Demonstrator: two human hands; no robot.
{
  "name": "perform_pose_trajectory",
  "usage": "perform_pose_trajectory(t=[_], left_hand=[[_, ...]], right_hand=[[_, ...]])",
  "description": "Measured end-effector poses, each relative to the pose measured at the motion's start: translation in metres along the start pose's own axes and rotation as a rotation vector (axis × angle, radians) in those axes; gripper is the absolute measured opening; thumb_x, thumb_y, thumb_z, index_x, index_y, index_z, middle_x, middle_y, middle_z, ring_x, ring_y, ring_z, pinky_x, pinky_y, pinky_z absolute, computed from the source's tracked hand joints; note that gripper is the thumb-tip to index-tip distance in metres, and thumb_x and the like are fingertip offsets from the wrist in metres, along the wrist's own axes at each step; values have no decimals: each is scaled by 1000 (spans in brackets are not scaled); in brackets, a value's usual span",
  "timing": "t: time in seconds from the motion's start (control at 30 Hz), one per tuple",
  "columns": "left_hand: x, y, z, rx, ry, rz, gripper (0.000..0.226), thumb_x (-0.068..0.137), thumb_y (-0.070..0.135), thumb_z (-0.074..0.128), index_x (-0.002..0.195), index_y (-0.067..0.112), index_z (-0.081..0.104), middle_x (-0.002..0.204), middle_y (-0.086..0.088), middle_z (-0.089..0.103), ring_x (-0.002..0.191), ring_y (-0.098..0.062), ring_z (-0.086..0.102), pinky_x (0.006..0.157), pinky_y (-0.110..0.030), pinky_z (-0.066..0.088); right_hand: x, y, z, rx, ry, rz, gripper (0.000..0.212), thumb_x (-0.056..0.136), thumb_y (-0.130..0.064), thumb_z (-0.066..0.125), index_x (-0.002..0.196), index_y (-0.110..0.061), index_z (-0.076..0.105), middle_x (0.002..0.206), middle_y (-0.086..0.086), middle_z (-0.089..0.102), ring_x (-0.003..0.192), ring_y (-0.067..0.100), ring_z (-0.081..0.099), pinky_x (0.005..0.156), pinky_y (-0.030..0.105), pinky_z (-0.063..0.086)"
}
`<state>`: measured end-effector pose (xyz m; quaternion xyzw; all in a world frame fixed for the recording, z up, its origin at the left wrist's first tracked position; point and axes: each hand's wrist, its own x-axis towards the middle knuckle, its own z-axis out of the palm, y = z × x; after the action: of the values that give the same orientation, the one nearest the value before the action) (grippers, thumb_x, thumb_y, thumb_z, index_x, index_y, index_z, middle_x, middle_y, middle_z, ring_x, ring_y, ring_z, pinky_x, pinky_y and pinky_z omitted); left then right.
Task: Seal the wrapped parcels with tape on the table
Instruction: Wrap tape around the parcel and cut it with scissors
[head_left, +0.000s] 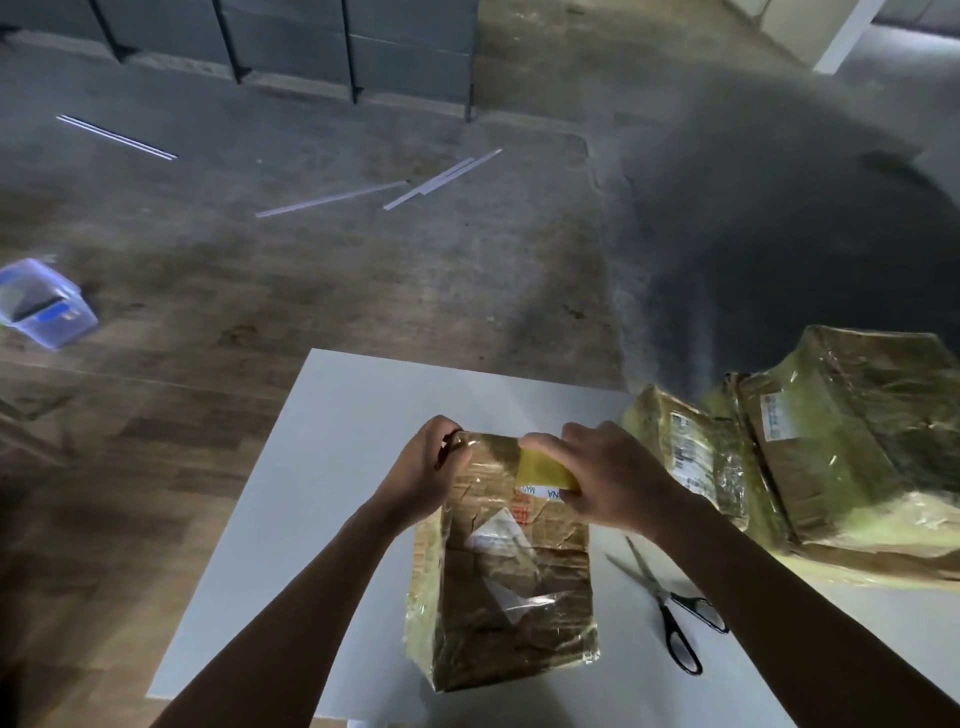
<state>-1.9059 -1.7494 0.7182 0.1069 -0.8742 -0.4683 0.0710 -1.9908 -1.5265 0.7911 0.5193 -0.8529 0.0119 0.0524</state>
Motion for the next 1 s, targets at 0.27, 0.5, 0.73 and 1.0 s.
perform_pose_trajectory(t=[0.27, 0.5, 0.73, 1.0], left_hand=[[0, -14, -4, 50, -17, -65, 4, 97, 17, 49, 94, 14, 49, 88, -3, 55, 79, -15, 54, 64, -20, 42], [-1, -19, -11, 44, -54, -31, 2, 96, 12, 49, 95, 11, 50, 87, 0, 55, 80, -12, 53, 67, -19, 40], [11, -21, -15, 41, -80, -103, 6, 97, 17, 48, 99, 12, 51, 91, -3, 57, 86, -17, 56, 76, -31, 47], [13, -34, -26, 91, -48, -121, 4, 97, 15, 48, 97, 12, 50, 89, -2, 57, 81, -16, 55, 67, -23, 44]], right_hand=[[-5, -1, 18, 627, -141, 238, 85, 73, -19, 79, 137, -49, 33, 136, -14, 50, 115, 12, 53, 89, 29, 51], [-11, 13, 6, 105, -76, 36, 78, 66, -35, 83, 129, -37, 38, 93, 1, 65, 70, 23, 62, 62, 25, 40], [1, 2, -3, 667, -35, 153, 54, 75, -25, 78, 115, -45, 47, 115, -24, 55, 102, 3, 56, 80, 12, 45], [-6, 14, -5, 196, -157, 111, 51, 80, -40, 70, 128, -37, 53, 104, -5, 65, 84, 14, 63, 69, 16, 42]])
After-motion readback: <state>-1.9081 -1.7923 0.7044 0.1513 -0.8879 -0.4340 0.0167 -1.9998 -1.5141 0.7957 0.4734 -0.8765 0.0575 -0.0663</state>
